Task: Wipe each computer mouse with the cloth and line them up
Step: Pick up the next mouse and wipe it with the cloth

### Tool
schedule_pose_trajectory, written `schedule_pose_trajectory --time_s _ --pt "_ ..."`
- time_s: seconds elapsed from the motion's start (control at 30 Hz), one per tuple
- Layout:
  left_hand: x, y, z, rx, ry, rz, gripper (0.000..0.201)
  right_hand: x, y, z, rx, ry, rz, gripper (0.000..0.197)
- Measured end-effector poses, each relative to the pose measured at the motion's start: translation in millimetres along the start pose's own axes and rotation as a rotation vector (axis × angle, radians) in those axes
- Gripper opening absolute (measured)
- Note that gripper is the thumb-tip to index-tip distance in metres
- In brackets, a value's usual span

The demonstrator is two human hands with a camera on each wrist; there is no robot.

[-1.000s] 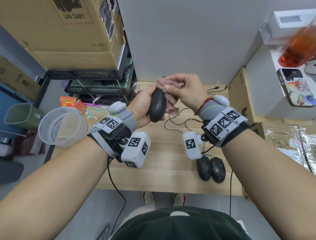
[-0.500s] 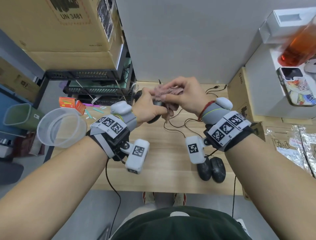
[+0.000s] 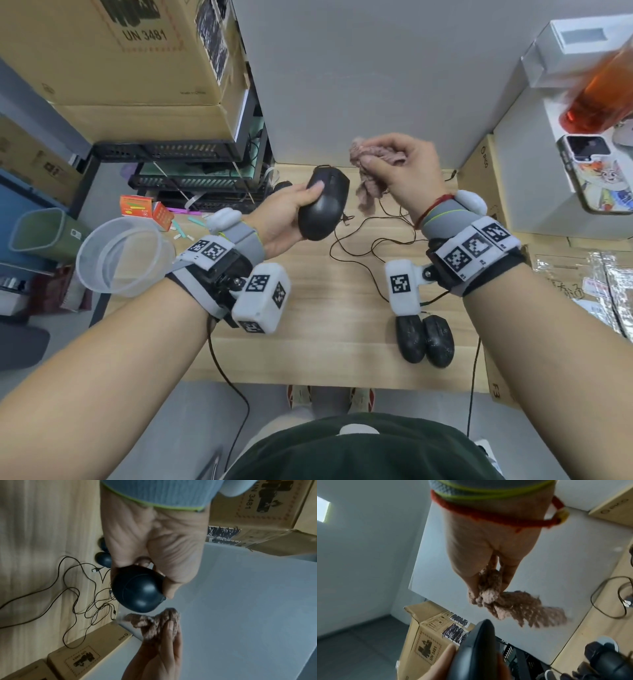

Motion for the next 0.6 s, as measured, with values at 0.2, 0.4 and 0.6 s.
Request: schedule_pose_trajectory --time_s 0.2,0.4,0.6 --pt "0 3 -5 -0.050 -0.038 0.035 0.038 13 -14 18 -0.010 0.121 0.121 0.021" --pt "-2 -9 -6 -0.120 -0.072 0.093 0.028 15 -22 16 0.220 0.066 0.070 0.022" --pt "-1 -12 -6 -0.100 -0.085 0.110 0.030 21 -27 24 0.250 0.140 0.092 0.022"
Point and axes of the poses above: each hand's wrist, its own x-axis away from the middle knuckle, its own y-axis out of the back of the hand, z = x × y, the point moved 10 cm from there along -x, towards the middle knuckle, and after that the axes turned 13 degrees about -y, right-handed, at the moved point
